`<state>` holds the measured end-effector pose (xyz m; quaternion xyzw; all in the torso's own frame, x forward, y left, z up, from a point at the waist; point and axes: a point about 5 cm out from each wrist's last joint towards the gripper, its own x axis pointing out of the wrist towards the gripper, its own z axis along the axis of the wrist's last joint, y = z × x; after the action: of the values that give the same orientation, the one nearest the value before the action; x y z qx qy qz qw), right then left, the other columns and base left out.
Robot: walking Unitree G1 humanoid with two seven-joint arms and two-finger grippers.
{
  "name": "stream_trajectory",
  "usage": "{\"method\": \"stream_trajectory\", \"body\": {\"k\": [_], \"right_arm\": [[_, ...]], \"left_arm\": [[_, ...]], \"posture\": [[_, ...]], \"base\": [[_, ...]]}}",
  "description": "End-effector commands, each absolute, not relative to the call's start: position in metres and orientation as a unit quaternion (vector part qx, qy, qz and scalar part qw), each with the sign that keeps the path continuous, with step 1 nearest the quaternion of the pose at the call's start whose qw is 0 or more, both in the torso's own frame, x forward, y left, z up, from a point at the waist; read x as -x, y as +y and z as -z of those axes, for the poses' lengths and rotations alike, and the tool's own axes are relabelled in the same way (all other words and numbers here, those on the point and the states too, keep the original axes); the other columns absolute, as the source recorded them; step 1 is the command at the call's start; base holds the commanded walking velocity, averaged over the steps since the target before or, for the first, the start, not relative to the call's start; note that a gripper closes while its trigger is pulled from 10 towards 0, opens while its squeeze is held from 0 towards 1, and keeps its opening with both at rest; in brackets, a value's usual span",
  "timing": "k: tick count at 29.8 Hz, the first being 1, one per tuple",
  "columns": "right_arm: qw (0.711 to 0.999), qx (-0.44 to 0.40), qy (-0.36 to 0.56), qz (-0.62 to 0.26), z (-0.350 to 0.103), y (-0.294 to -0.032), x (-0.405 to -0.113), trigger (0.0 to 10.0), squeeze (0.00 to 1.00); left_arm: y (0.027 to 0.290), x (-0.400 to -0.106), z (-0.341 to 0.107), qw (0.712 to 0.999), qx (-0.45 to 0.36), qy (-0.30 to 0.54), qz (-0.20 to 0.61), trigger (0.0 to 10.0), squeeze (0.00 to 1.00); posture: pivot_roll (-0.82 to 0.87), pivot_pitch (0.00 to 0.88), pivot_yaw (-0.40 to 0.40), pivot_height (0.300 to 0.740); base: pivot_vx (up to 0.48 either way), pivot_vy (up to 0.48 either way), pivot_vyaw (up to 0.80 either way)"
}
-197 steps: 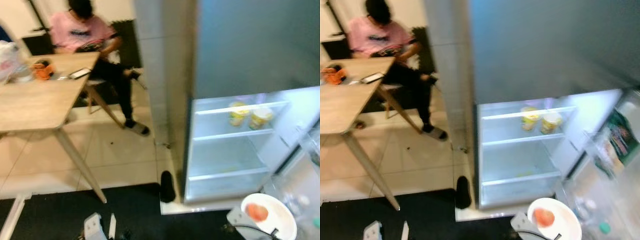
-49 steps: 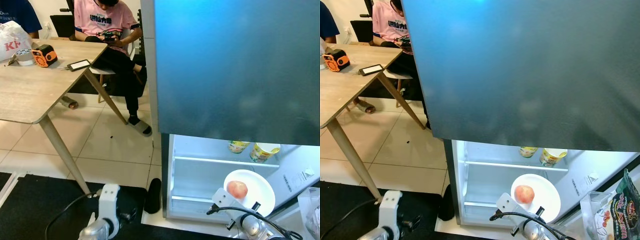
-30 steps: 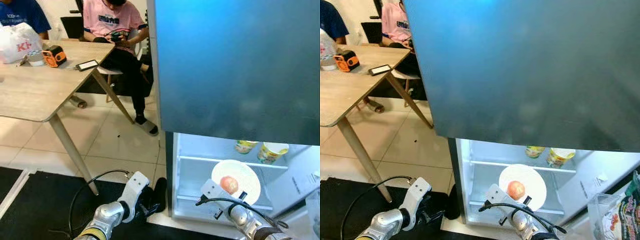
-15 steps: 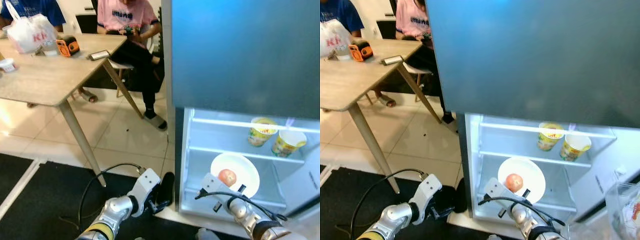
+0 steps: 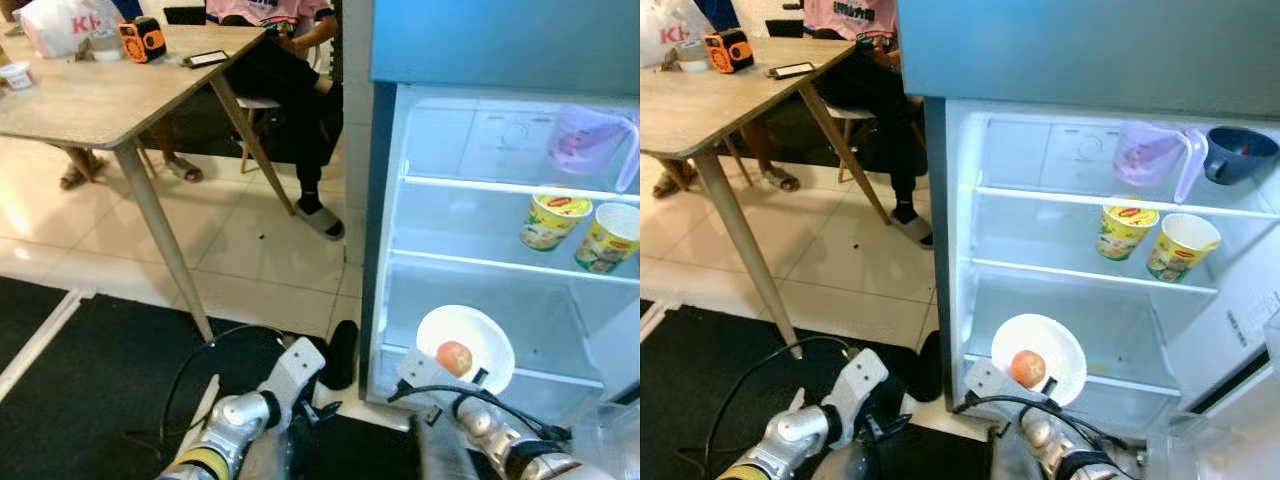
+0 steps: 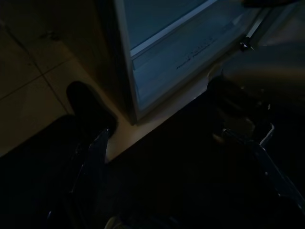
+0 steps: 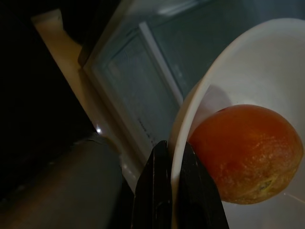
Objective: Restocking fridge
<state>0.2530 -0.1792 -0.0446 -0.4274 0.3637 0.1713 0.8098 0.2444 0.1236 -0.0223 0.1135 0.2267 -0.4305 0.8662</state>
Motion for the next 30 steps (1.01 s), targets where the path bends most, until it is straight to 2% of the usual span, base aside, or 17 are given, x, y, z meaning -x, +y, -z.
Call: {"method": "stream_trajectory", "body": {"k": [1, 15, 22, 26, 29, 30], "right_arm": [[0.812, 0.434, 0.349, -0.174, 0.039, -0.176, -0.261, 10.0, 0.00], [0.809, 0.456, 0.323, -0.179, 0.024, -0.175, -0.279, 10.0, 0.00], [0.810, 0.484, 0.281, -0.176, -0.001, -0.171, -0.306, 10.0, 0.00], [0.817, 0.486, 0.256, -0.178, -0.017, -0.169, -0.321, 10.0, 0.00], [0.815, 0.488, 0.253, -0.182, -0.020, -0.169, -0.324, 10.0, 0.00], [0.815, 0.494, 0.243, -0.182, -0.026, -0.168, -0.329, 10.0, 0.00]], "left_arm": [[0.119, -0.246, 0.020, 0.865, -0.117, 0.216, 0.436, 10.0, 0.00], [0.108, -0.252, 0.009, 0.872, -0.115, 0.173, 0.444, 10.0, 0.00], [0.103, -0.246, 0.004, 0.878, -0.106, 0.134, 0.447, 10.0, 0.00], [0.102, -0.235, 0.005, 0.882, -0.095, 0.124, 0.445, 10.0, 0.00], [0.102, -0.232, 0.005, 0.883, -0.093, 0.121, 0.445, 10.0, 0.00], [0.101, -0.229, 0.004, 0.884, -0.090, 0.116, 0.444, 10.0, 0.00]], "posture": [[0.00, 0.021, 0.050, 0.570], [0.00, 0.076, 0.048, 0.530], [0.01, 0.150, 0.046, 0.495], [0.02, 0.204, 0.051, 0.495], [0.02, 0.204, 0.051, 0.495], [0.03, 0.238, 0.054, 0.495]], "base": [[0.000, 0.000, 0.00], [0.000, 0.000, 0.00], [0.000, 0.000, 0.00], [0.000, 0.000, 0.00], [0.000, 0.000, 0.00], [0.000, 0.000, 0.00]]}}
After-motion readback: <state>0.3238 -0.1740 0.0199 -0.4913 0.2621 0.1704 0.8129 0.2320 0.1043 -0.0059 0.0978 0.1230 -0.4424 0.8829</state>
